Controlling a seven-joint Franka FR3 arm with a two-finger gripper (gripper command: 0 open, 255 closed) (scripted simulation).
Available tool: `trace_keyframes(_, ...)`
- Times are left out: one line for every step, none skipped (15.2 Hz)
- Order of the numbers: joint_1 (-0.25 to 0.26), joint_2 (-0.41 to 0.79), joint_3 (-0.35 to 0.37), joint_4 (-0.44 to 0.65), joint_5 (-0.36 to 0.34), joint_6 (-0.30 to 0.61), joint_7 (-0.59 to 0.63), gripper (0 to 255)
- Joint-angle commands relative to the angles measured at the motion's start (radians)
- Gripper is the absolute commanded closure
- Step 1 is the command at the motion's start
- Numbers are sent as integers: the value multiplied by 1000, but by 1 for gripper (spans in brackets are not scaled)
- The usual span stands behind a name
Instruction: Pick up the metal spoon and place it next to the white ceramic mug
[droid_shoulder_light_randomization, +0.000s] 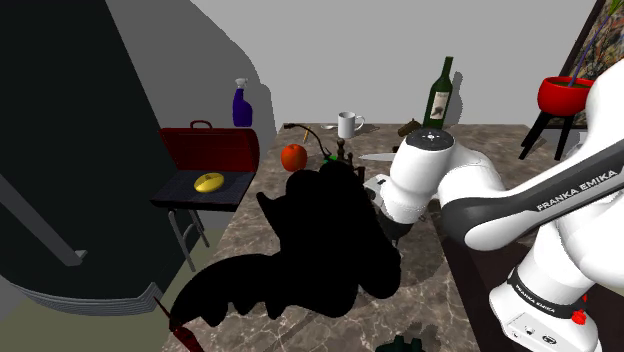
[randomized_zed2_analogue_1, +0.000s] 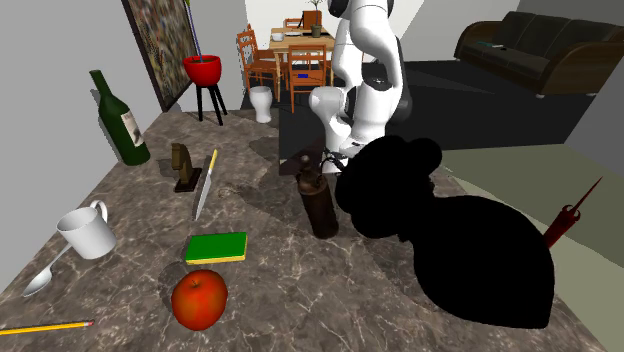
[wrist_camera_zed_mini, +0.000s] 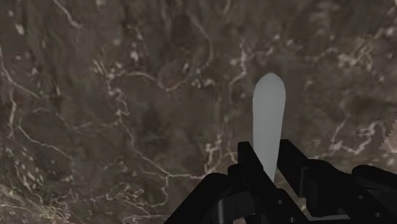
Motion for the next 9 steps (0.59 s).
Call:
trace_keyframes(0,1,0,0,0,1,0,255)
trace_keyframes(0,1,0,0,0,1,0,255)
trace_keyframes(0,1,0,0,0,1,0,255)
trace_keyframes(0,0,0,0,0,1,0,255)
trace_keyframes(0,0,0,0,0,1,0,255)
trace_keyframes(0,0,0,0,0,1,0,255)
trace_keyframes(0,1,0,0,0,1,1,255)
trace_keyframes(2,-12,-4,6,2,-17,-3,255)
trace_keyframes(4,-24,-8,12,4,-36,-6,255)
